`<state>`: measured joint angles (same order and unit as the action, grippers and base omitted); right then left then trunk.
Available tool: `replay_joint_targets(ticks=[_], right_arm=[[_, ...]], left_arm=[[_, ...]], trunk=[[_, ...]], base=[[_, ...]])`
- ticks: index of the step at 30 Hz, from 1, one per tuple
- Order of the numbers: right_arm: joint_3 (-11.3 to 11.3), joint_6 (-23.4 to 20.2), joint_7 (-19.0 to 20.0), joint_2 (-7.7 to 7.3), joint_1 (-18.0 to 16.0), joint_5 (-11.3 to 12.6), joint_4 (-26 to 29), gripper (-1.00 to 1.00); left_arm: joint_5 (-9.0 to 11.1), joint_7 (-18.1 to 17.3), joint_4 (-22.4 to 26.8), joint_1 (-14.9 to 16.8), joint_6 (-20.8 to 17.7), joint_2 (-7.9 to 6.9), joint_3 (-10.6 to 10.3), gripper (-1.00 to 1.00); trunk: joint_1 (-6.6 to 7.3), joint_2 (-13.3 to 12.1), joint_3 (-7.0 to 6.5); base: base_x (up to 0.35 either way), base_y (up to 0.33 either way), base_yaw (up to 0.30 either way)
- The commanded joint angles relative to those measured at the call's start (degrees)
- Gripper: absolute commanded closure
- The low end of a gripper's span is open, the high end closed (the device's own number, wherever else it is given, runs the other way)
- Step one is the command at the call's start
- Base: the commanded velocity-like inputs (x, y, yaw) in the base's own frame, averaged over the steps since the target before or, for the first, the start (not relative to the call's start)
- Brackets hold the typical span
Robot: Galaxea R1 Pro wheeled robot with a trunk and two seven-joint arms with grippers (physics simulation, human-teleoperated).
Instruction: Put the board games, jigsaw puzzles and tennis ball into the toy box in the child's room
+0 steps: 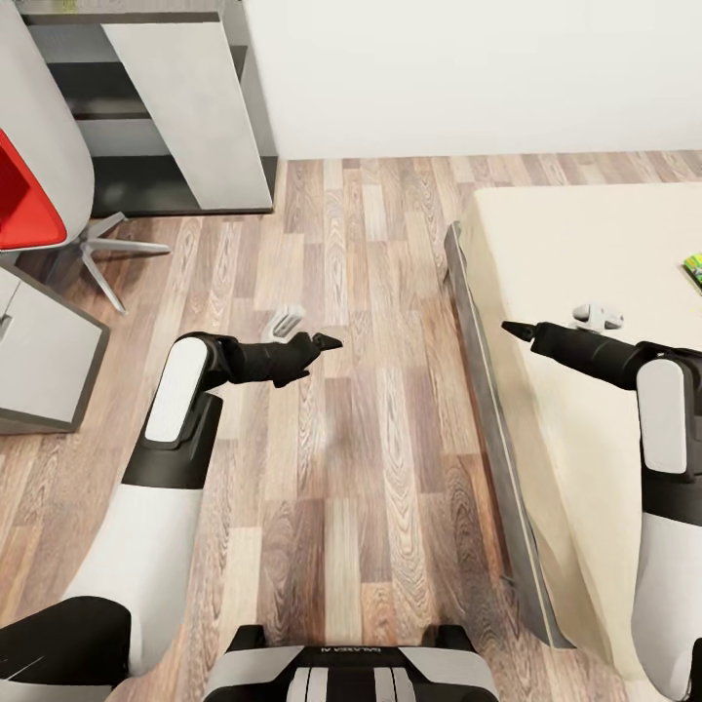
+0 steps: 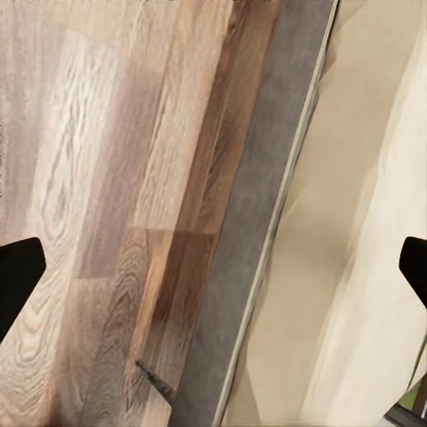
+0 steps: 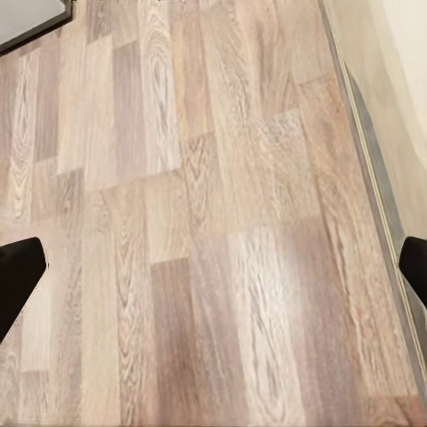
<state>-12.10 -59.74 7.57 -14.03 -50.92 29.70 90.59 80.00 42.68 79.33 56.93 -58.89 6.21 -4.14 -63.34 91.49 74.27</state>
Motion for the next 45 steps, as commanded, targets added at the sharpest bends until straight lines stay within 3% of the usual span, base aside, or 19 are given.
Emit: replay_joint_targets(ticks=[1,11,26,27,45], right_arm=[[-0.1,-0.3,0.6,-0.01,0.0,-0.5,0.0,-1.00],[-0.2,-0.3,0.5,-0.59,1.5,1.5,1.6,-1.00],[0.0,-0.3,0.4,-0.72,2.0,1.9,1.9,-1.00],[0.1,-0.3,0.4,-0.70,3.0,1.9,1.9,-1.00],[-0.7,-0.3,0.3,-0.79,9.2,1.9,2.0,-1.00]], left_arm=[[0.5,0.6,0.1,0.0,-0.1,0.02,0.0,-1.00],[1.9,2.3,4.2,-3.8,0.0,-0.04,-1.2,-1.00],[2.0,2.7,5.4,-7.7,-0.1,-0.41,-1.8,-1.00],[2.0,2.4,5.5,-9.1,-0.2,-0.53,-2.0,-1.00],[1.4,2.2,5.2,-12.9,-0.2,-0.99,-2.1,-1.00]], trunk=[[0.00,0.0,-0.07],[0.00,0.0,-0.99],[0.00,0.0,-2.38],[0.00,0.0,-2.47],[0.00,0.0,-4.14]], base=[[0.000,0.000,0.000],[0.000,0.000,0.000],[0.000,0.000,0.000],[0.000,0.000,0.000],[0.000,0.000,0.000]])
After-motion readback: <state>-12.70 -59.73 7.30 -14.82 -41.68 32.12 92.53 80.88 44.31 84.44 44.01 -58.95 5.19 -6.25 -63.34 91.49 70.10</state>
